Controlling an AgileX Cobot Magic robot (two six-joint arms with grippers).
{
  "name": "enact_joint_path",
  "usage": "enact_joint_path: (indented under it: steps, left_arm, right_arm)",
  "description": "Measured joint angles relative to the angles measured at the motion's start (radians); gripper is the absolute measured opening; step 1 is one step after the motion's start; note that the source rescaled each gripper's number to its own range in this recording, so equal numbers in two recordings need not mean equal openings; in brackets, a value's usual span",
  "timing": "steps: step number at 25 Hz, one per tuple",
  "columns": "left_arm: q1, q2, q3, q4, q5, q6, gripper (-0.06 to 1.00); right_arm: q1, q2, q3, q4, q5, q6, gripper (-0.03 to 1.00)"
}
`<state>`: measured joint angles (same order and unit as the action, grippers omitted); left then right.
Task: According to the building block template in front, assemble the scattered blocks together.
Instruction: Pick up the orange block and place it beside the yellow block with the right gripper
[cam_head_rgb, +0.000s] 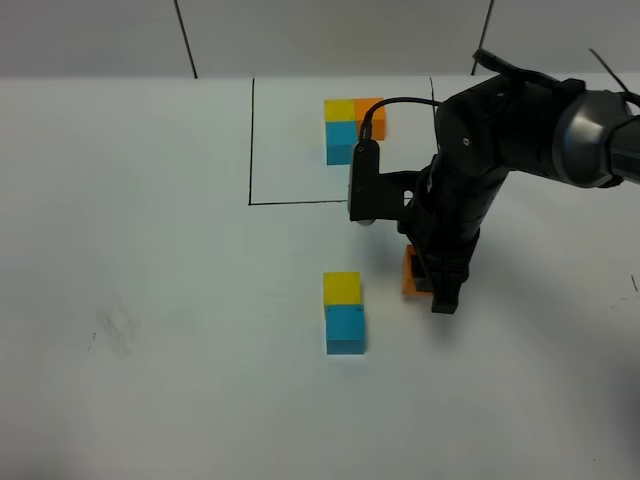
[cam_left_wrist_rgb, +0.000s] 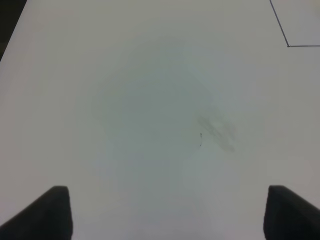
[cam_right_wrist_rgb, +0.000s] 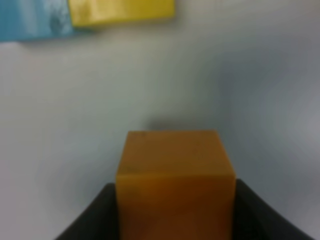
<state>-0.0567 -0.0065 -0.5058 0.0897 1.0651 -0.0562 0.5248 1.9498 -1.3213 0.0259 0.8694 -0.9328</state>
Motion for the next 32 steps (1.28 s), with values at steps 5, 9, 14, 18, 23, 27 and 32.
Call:
enact_joint_path:
  steps: [5,9,14,18,23,27,32]
  left_arm:
    - [0.000,0.000,0.000,0.000,0.001,0.000,0.65]
    - [0.000,0.000,0.000,0.000,0.001,0.000,0.65]
    - [0.000,0.000,0.000,0.000,0.001,0.000,0.65]
    - [0.000,0.000,0.000,0.000,0.001,0.000,0.65]
    - [0.000,0.000,0.001,0.000,0.001,0.000,0.65]
    - [0.000,0.000,0.001,0.000,0.001,0.000,0.65]
    - [0.000,0.000,0.001,0.000,0.001,0.000,0.65]
  right_arm:
    - [0.044,0.055,-0.071,0.003,0.028,-0.001,0.25]
    - [0.067,0.064,-0.086,0.008,0.028,-0.001,0.25]
    - [0.081,0.065,-0.086,0.021,0.030,-0.001,0.25]
    - [0.087,0.065,-0.086,0.025,0.030,-0.002,0.25]
    - [0.087,0.066,-0.086,0.025,0.030,-0.002,0.25]
    - [0.087,0.085,-0.088,0.030,0.029,-0.001,0.25]
    - [0.087,0.108,-0.088,0.036,0.020,-0.001,0.25]
